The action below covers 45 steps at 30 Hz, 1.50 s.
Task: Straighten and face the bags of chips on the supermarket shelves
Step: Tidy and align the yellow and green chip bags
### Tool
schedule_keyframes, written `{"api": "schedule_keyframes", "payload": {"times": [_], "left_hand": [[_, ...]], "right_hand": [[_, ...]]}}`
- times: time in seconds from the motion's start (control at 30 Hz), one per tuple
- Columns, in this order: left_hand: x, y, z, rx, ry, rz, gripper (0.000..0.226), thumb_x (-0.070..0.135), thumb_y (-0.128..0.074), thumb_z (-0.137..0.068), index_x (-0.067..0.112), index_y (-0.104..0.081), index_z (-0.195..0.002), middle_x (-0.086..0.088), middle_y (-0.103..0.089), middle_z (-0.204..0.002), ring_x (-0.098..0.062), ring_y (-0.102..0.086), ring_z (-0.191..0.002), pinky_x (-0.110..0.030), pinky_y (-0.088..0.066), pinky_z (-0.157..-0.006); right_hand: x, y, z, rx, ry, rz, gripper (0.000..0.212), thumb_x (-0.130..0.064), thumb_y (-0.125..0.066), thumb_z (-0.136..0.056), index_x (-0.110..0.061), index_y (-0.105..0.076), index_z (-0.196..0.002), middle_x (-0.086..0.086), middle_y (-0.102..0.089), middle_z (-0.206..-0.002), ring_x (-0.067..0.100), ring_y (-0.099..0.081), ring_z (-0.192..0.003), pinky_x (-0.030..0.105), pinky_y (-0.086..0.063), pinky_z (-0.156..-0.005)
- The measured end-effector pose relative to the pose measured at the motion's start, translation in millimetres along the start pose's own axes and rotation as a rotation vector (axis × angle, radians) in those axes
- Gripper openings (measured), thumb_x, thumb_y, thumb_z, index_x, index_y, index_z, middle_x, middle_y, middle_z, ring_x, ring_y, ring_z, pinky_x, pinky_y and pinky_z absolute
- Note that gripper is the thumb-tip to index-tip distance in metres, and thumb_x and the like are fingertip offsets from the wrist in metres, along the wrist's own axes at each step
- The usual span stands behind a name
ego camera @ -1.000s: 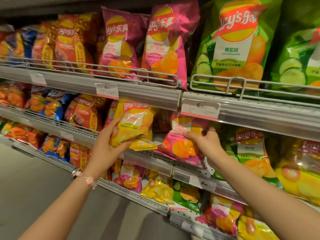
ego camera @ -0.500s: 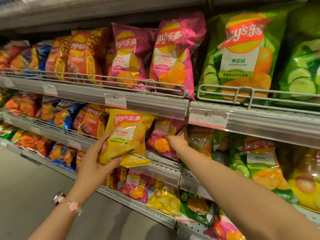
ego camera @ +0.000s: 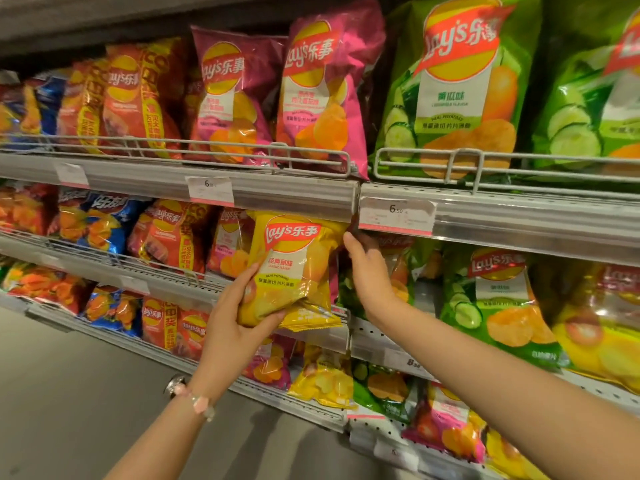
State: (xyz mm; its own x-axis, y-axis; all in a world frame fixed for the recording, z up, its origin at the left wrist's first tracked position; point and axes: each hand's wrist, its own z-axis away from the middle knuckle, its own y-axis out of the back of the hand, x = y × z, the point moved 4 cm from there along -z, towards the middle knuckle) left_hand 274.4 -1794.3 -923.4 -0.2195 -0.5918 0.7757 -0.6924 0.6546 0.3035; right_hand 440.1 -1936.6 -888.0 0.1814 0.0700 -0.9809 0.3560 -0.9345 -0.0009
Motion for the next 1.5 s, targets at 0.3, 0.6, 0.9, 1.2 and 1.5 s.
{"api": "schedule_keyframes", "payload": {"times": [0.3, 0.6, 0.9, 1.2, 1.5], "left_hand": [[23, -60, -1, -0.262, 0.089, 0.156, 0.089, 0.029, -0.082, -0.062, 0.039, -0.04, -0.139, 0.023, -0.05, -0.133, 0.008, -0.05, -0.119, -0.015, -0.046, -0.094], [52, -136, -31, -0.487, 0.574, 0.529, 0.061, 0.028, -0.066, -0.062, 0.024, -0.052, -0.122, -0.004, -0.072, -0.095, -0.021, -0.064, -0.087, -0.037, -0.047, -0.081], [108, -240, -7, -0.805, 0.526, 0.587, 0.06, 0.019, -0.074, -0.062, 0.009, -0.059, -0.119, -0.011, -0.073, -0.106, -0.029, -0.07, -0.096, -0.045, -0.055, -0.086], [154, -318, 15, -0.829, 0.088, 0.595, 0.057, 0.025, -0.086, -0.063, 0.024, -0.053, -0.11, -0.004, -0.064, -0.106, -0.01, -0.064, -0.092, -0.021, -0.053, -0.079], [156, -386, 61, -0.848, -0.712, -0.675, 0.123, 0.066, -0.075, -0.061, 0.032, 0.001, -0.152, -0.005, -0.003, -0.157, -0.026, -0.005, -0.144, -0.048, -0.01, -0.117]], "right_hand": [[-4, 48, 38, -0.15, -0.223, -0.07, 0.077, -0.015, -0.083, -0.069, -0.013, -0.036, -0.129, 0.0, -0.066, -0.106, 0.013, -0.067, -0.091, 0.029, -0.058, -0.076], [1, 137, 61, -0.083, -0.214, -0.079, 0.07, -0.008, -0.08, -0.07, -0.024, -0.041, -0.125, 0.001, -0.069, -0.108, 0.017, -0.069, -0.095, 0.038, -0.057, -0.084], [-1, 244, 104, 0.156, -0.225, 0.01, 0.074, -0.005, -0.079, -0.07, -0.016, -0.043, -0.134, 0.005, -0.064, -0.116, 0.019, -0.066, -0.101, 0.036, -0.056, -0.087], [-25, 373, 133, 0.431, -0.17, 0.044, 0.065, -0.008, -0.08, -0.069, -0.017, -0.05, -0.126, 0.003, -0.071, -0.107, 0.017, -0.072, -0.087, 0.026, -0.055, -0.065], [-29, 482, 134, 0.637, -0.146, 0.128, 0.047, -0.008, -0.078, -0.071, -0.011, -0.056, -0.113, 0.009, -0.067, -0.101, 0.023, -0.068, -0.083, 0.034, -0.055, -0.068]]}}
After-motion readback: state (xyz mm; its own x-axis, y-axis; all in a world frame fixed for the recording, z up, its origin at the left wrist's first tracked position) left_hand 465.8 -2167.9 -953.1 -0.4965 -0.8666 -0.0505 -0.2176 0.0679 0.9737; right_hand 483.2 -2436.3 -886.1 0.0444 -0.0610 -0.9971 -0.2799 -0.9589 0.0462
